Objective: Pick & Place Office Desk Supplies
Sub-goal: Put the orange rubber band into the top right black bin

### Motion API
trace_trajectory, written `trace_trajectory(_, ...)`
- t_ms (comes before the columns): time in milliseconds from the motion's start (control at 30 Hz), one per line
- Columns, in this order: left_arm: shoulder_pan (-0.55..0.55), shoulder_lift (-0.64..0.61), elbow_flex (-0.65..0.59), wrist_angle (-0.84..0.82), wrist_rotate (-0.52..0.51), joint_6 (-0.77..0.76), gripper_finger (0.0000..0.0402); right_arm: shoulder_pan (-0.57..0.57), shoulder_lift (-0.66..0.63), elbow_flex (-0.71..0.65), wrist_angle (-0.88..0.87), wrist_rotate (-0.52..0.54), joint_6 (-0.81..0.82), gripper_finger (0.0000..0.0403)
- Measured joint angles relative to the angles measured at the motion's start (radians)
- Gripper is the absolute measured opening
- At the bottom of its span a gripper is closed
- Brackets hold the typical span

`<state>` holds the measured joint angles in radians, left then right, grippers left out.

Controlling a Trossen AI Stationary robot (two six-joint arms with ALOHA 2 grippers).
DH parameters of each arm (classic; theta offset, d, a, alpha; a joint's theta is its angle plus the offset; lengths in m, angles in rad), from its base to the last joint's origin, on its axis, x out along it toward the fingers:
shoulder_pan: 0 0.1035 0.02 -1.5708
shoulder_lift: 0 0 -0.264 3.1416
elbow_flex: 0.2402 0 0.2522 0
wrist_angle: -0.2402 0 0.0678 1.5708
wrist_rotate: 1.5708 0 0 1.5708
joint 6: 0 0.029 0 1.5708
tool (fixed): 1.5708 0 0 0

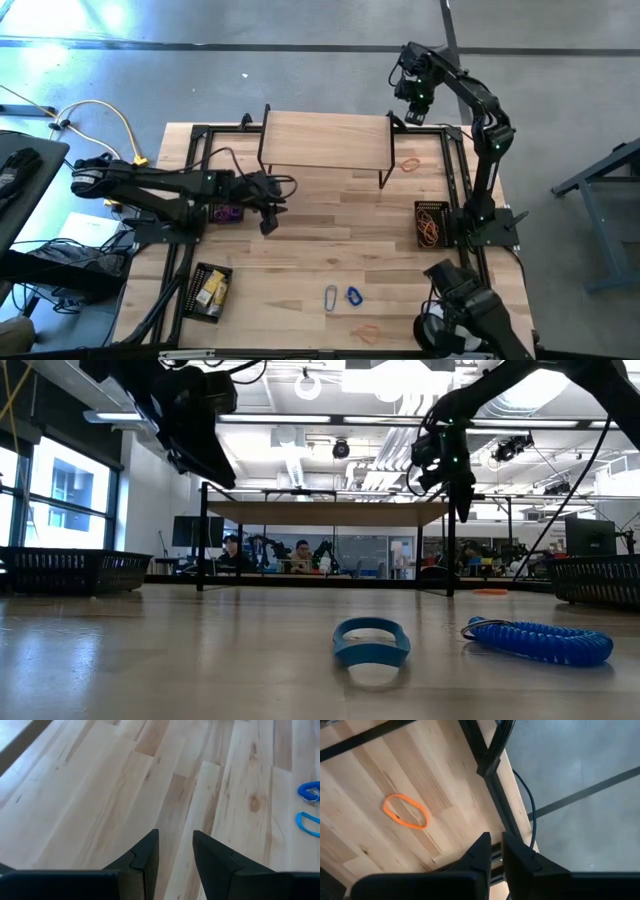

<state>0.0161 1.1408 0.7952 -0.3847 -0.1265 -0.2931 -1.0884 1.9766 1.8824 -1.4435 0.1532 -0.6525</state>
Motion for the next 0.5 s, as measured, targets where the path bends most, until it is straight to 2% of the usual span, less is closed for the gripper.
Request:
trace_trajectory(100, 0.021, 0.000, 0.000, 0.000, 0.044, 0.005, 0.0115, 0.004, 0.000, 0.000, -0.009, 0.001, -0.005, 0.0025)
trace_trajectory(200, 0.040, 0.000, 0.000, 0.000, 0.094, 0.009, 0.0115, 0.009, -0.012, 0.000, -0.002, 0.050, -0.012, 0.0021)
trace_trajectory(300, 0.049, 0.000, 0.000, 0.001, 0.100, 0.009, 0.0115, 0.015, -0.046, 0.025, 0.001, 0.063, -0.015, 0.0016)
trace_trajectory(400, 0.057, 0.000, 0.000, 0.001, 0.103, 0.021, 0.0115, 0.016, -0.091, 0.072, 0.016, 0.032, 0.000, 0.0010)
trace_trajectory(500, 0.057, 0.000, 0.000, 0.001, 0.103, 0.035, 0.0115, 0.015, -0.128, 0.103, 0.029, -0.071, -0.010, 0.0007)
